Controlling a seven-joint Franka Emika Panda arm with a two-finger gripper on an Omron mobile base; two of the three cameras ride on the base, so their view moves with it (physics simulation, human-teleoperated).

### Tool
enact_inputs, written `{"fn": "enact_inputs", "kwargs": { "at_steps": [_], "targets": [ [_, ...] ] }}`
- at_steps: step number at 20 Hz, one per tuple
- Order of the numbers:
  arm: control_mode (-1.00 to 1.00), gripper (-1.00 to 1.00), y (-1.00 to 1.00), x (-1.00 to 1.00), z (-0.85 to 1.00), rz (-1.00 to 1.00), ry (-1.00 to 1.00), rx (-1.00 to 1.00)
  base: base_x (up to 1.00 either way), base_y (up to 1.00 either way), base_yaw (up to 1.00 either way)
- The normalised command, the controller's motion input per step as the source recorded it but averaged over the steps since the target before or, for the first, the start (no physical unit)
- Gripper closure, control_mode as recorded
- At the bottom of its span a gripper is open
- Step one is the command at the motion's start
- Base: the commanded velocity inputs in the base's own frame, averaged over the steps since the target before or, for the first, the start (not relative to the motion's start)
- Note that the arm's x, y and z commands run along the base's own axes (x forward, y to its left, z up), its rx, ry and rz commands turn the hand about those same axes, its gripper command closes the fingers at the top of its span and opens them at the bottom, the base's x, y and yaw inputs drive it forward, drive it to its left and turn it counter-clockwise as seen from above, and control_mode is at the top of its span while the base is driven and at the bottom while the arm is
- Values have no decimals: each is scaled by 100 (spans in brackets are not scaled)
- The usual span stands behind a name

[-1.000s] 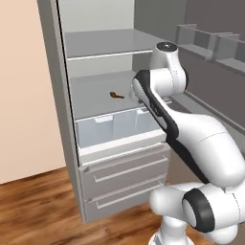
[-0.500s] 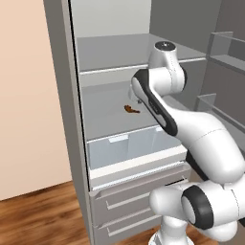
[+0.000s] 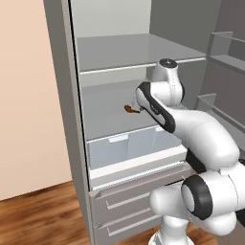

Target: Take the cheese, chicken drumstick, and squash from the fridge and place them on the plate on the dining counter to create an appetizer plate.

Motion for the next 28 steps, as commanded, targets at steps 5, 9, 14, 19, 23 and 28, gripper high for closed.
{"fn": "enact_inputs", "kwargs": {
  "at_steps": [5,9,14,19,23,28],
  "targets": [
    [-100,-100,0,87,-48,3,-1,0,0,0,0],
    [-100,-100,0,74,-36,3,-8,0,0,0,0],
    [-100,-100,2,74,-25,1,-4,0,0,0,0],
    [-100,-100,7,87,-21,0,0,0,0,0,0],
    [-100,-100,8,85,-24,0,3,0,0,0,0],
    [-100,-100,2,68,-40,0,3,0,0,0,0]
  ]
}}
